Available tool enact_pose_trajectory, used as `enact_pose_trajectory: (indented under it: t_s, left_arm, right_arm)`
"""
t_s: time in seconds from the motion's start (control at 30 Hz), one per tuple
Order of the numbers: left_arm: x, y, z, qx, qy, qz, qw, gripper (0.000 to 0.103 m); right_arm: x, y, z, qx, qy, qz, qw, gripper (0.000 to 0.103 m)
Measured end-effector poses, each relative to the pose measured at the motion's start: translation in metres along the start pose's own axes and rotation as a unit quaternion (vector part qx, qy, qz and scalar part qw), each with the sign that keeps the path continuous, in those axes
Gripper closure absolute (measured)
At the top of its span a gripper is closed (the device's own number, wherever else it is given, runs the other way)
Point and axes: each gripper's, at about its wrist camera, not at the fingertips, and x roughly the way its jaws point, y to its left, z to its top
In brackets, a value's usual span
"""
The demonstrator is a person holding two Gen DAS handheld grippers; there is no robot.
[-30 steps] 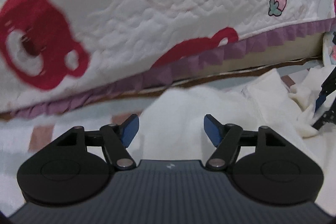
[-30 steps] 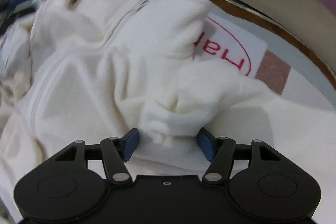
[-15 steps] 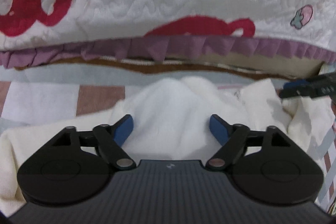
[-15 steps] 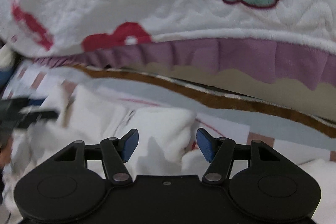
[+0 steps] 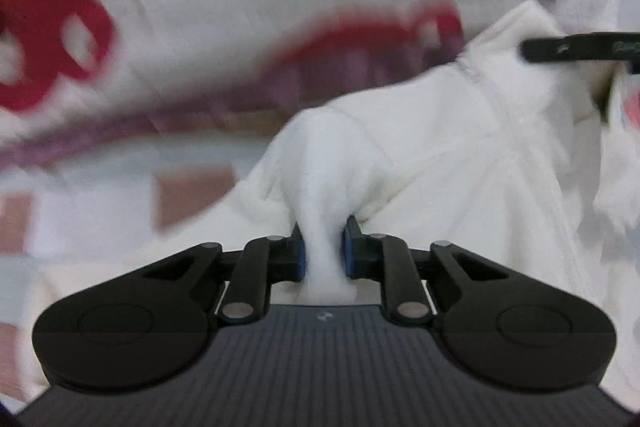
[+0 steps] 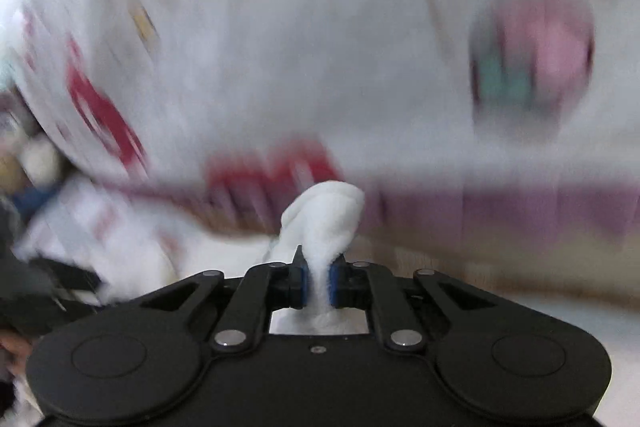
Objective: Fold clothes
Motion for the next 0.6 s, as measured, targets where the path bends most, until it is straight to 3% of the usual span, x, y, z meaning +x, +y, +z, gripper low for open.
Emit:
enact_pose_trajectory:
  t_s: [0.07, 0.1, 0.13, 0.2, 0.23, 0.3, 0.4, 0.47, 0.6]
  left_arm:
    - [-0.025, 0.003, 0.014, -0.017, -0.073, 0.029, 0.9967, 0.087]
    - [-0.025, 0.002, 0.019, -0.014, -0.088, 0.041, 0.9952, 0.086]
    - [-0.019, -0.001, 0.024, -0.004, -0.087, 0.051, 0.9948, 0.076]
    - [0.008, -0.003, 0.024, 0.015, -0.039, 0.074, 0.9964, 0.059]
    - [0.02, -0.003, 0.021, 0.021, -0.009, 0.085, 0.9961, 0.059]
    - [0.016, 0.0, 0.012, 0.018, 0.005, 0.091, 0.9956, 0.059]
    - [-0.018, 0.01, -0.002, 0.003, -0.008, 0.076, 0.9971, 0.042]
    - [-0.044, 0.019, -0.012, -0.007, -0.011, 0.073, 0.9972, 0.04]
    - [-0.095, 0.034, -0.039, -0.034, -0.018, 0.057, 0.9976, 0.034]
  right_arm:
    - [-0.024, 0.02, 0.02, -0.062, -0.058, 0.0, 0.996, 0.092]
    - [-0.022, 0.028, 0.023, -0.105, -0.063, -0.016, 0.992, 0.09]
    - [-0.019, 0.035, 0.025, -0.144, -0.065, -0.033, 0.987, 0.088]
    - [0.005, 0.03, 0.023, -0.156, -0.027, -0.079, 0.984, 0.062]
    - [0.018, 0.023, 0.02, -0.147, 0.0, -0.105, 0.984, 0.062]
    - [0.024, 0.009, 0.012, -0.11, 0.011, -0.132, 0.985, 0.062]
    - [0.013, -0.018, -0.003, -0.026, 0.015, -0.153, 0.988, 0.061]
    - [0.003, -0.036, -0.012, 0.033, 0.02, -0.163, 0.986, 0.061]
    - [-0.018, -0.049, -0.024, 0.171, 0.029, -0.122, 0.977, 0.059]
